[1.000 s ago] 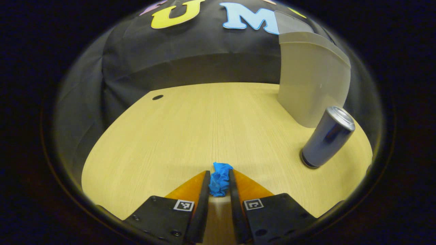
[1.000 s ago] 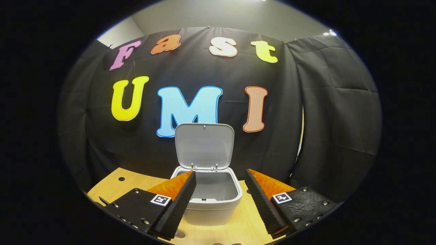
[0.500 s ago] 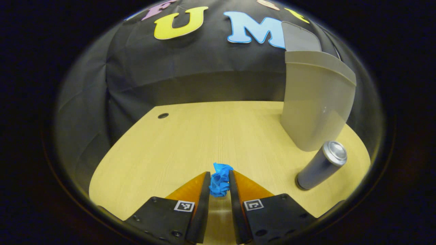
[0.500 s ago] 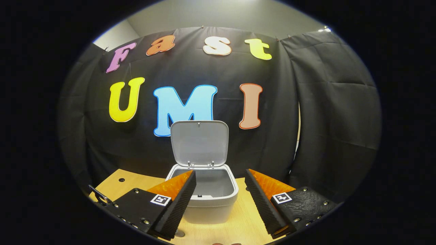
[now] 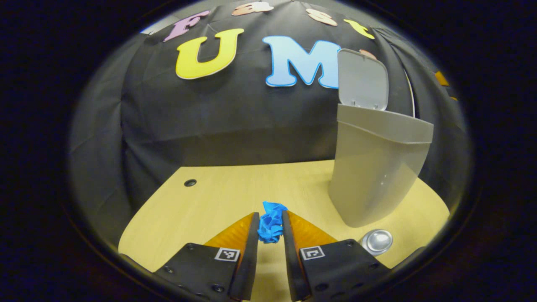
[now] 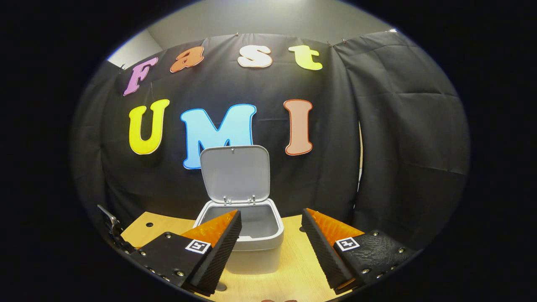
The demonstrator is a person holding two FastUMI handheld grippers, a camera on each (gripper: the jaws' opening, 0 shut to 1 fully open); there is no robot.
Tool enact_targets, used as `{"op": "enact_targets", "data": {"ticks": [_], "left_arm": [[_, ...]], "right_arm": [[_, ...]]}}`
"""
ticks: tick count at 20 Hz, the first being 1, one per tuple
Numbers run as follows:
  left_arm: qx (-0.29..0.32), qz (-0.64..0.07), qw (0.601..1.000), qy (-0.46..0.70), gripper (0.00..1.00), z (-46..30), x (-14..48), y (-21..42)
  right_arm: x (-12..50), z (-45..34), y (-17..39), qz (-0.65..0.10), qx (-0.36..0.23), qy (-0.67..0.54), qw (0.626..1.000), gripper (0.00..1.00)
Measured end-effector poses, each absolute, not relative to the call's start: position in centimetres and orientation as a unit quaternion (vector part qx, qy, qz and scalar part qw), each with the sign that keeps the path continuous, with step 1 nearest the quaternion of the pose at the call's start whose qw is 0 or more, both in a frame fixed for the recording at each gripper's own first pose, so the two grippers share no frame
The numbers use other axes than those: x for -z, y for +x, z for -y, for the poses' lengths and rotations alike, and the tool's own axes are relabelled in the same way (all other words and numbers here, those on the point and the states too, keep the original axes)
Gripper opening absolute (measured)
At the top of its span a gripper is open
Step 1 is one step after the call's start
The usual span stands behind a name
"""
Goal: Press the lid of the desktop garbage bin to open it, pick up the crumpled paper on the desktop and throw it into the bin, then pick up the pop can on the desktop and drop it into the bin, and finally close the garbage bin lid.
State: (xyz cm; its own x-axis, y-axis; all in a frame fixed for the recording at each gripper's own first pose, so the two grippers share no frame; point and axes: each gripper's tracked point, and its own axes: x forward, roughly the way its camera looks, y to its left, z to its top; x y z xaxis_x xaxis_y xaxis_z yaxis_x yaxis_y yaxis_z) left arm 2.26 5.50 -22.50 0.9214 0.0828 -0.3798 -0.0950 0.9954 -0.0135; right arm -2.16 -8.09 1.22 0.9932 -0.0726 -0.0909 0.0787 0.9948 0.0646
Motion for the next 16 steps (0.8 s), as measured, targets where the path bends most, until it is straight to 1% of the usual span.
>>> {"op": "enact_targets", "data": {"ticks": [2,5,8,13,14,15,16], "left_arm": [[-0.037,-0.178,0.983,-0.012,0.41,-4.6,20.7,3.6],[-0.020,-0.156,0.988,-0.013,0.36,-2.7,18.0,5.7],[-0.003,-0.135,0.991,-0.011,0.41,-0.8,15.4,7.7],[0.035,-0.097,0.995,-0.010,0.40,3.4,10.3,11.1],[0.042,-0.094,0.995,-0.010,0.38,4.3,9.9,11.3],[0.048,-0.092,0.995,-0.010,0.41,5.1,9.4,11.6],[0.054,-0.089,0.995,-0.010,0.41,5.9,9.1,11.9]], "right_arm": [[-0.8,8.4,-2.4,-0.047,0.039,0.035,0.998,0.92],[-0.3,8.9,-2.7,-0.050,0.039,0.029,0.998,0.93],[0.2,9.3,-2.9,-0.053,0.039,0.027,0.997,0.93],[1.3,10.5,-3.2,-0.061,0.048,0.040,0.996,0.93],[1.4,10.7,-3.2,-0.062,0.050,0.041,0.996,0.93],[1.6,11.0,-3.2,-0.063,0.052,0.042,0.996,0.93],[1.6,11.2,-3.3,-0.064,0.054,0.042,0.996,0.93]]}}
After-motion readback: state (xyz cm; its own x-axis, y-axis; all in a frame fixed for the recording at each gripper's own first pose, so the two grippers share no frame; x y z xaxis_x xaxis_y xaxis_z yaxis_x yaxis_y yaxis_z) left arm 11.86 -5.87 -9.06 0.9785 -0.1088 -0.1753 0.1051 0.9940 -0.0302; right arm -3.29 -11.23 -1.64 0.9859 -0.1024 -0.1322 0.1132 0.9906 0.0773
